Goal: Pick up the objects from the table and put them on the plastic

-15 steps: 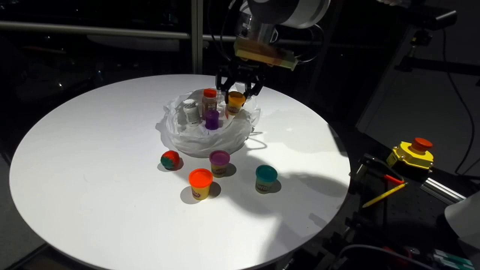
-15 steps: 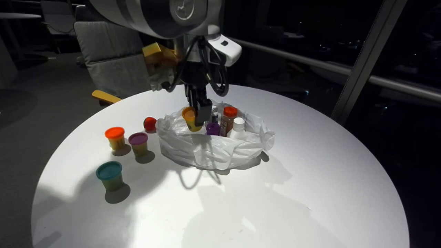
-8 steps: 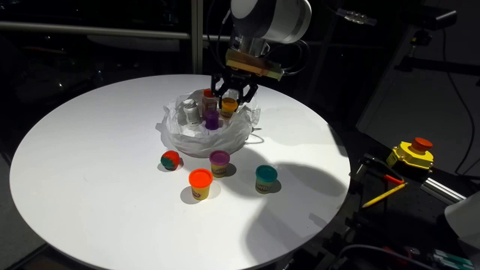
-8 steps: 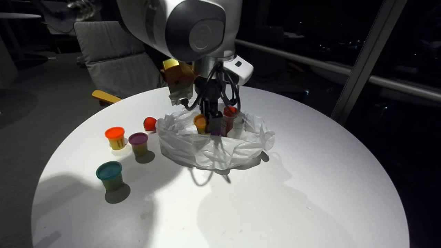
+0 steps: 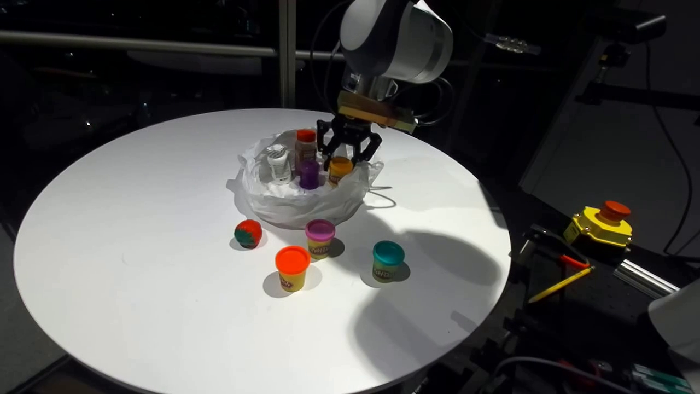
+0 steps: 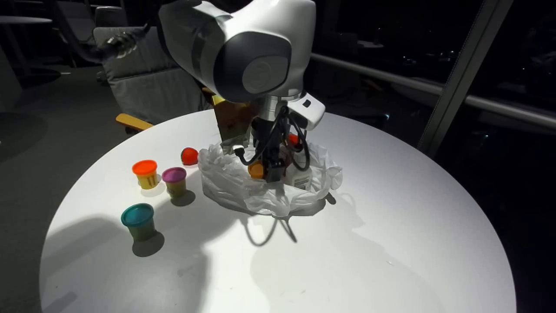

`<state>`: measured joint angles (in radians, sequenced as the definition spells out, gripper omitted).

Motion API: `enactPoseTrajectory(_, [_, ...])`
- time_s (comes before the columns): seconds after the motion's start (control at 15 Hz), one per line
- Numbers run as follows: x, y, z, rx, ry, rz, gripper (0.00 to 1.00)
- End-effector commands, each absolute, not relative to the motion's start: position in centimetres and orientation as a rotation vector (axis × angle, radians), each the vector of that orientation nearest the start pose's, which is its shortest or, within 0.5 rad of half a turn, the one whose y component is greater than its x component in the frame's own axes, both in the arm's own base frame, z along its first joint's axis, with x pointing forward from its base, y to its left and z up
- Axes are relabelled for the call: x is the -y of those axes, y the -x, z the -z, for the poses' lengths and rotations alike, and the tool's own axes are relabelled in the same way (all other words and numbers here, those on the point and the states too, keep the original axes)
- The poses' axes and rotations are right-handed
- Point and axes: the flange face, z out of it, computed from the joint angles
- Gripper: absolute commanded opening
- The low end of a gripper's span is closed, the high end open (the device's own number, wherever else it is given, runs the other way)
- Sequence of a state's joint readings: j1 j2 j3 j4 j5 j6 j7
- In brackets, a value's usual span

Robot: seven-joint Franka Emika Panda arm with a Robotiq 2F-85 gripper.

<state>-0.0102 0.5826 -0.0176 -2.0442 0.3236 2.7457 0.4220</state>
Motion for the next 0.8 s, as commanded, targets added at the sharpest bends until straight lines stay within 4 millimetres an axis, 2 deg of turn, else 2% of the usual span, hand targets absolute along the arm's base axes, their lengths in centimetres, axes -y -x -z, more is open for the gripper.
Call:
enactPoseTrajectory(0.0, [2.3, -59.4, -19.0, -1.024, 2.8, 0.282, 0.88])
enactPoseTrajectory(0.13, [1.4, -58.5, -20.9, -0.994, 2.812, 0.358, 1.0])
enactPoseTrajectory(0.27, [0.0, -56.9, -23.0, -0.963, 2.814, 0.38, 1.0])
enactPoseTrajectory(0.47, [-2.8, -53.2, -25.8, -0.912, 2.853, 0.323, 1.0])
enactPoseTrajectory(0.73, [-7.1, -47.5, -27.2, -0.723, 3.052, 0.092, 1.0])
